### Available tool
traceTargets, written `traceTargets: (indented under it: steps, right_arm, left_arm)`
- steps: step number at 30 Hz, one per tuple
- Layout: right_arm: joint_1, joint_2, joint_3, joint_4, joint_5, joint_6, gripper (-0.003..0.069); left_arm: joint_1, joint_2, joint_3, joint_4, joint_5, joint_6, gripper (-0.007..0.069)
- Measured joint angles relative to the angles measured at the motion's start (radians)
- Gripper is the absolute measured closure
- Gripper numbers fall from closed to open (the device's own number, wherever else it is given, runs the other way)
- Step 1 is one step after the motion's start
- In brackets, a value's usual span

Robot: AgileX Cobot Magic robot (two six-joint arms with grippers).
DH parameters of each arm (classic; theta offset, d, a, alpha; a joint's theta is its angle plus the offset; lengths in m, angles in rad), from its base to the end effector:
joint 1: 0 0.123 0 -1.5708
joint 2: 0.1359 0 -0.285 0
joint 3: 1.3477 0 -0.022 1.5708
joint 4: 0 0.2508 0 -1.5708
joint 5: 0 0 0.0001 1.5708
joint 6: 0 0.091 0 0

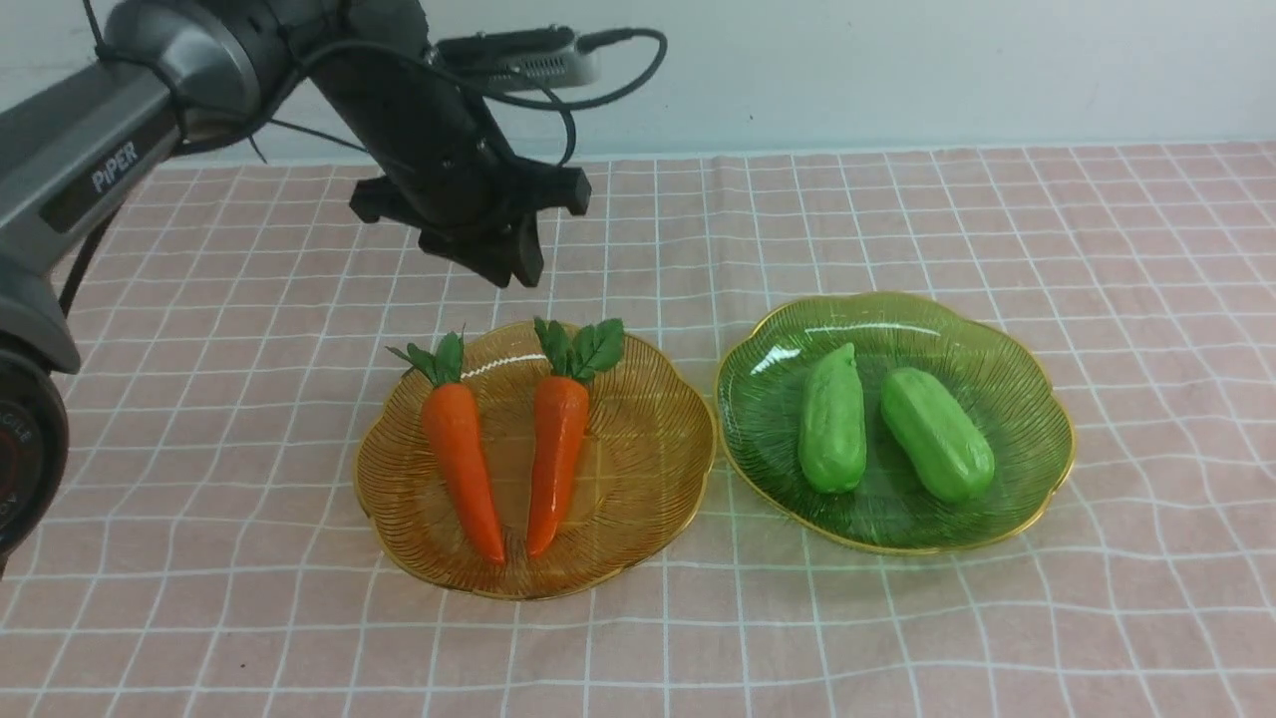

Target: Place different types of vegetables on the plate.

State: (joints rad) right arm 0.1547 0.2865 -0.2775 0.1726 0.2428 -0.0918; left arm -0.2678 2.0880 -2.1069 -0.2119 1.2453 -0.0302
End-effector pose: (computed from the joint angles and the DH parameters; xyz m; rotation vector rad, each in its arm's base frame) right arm 0.0766 0.0158 0.2667 -0.0989 1.7333 0.2054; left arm 0.4369 -0.1387 0.3170 0.2905 2.7072 -0.3800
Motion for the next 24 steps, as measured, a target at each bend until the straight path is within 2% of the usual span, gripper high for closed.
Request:
traceTargets:
  steps: [8, 14, 24]
  right_arm:
    - [0.0, -0.005, 0.026, 0.0, 0.053, 0.0, 0.0674]
    - [-0.002, -0.105, 0.108, 0.0, 0.065, 0.0, 0.0674]
    - [-0.078, -0.289, 0.251, -0.028, 0.076, 0.0, 0.0674]
  left_arm:
    - [0.0, -0.004, -0.006, 0.003, 0.0, 0.005, 0.0628]
    - [0.0, -0.027, -0.006, 0.019, 0.0, 0.006, 0.0628]
    - [0.0, -0.117, 0.001, 0.023, 0.002, 0.023, 0.0628]
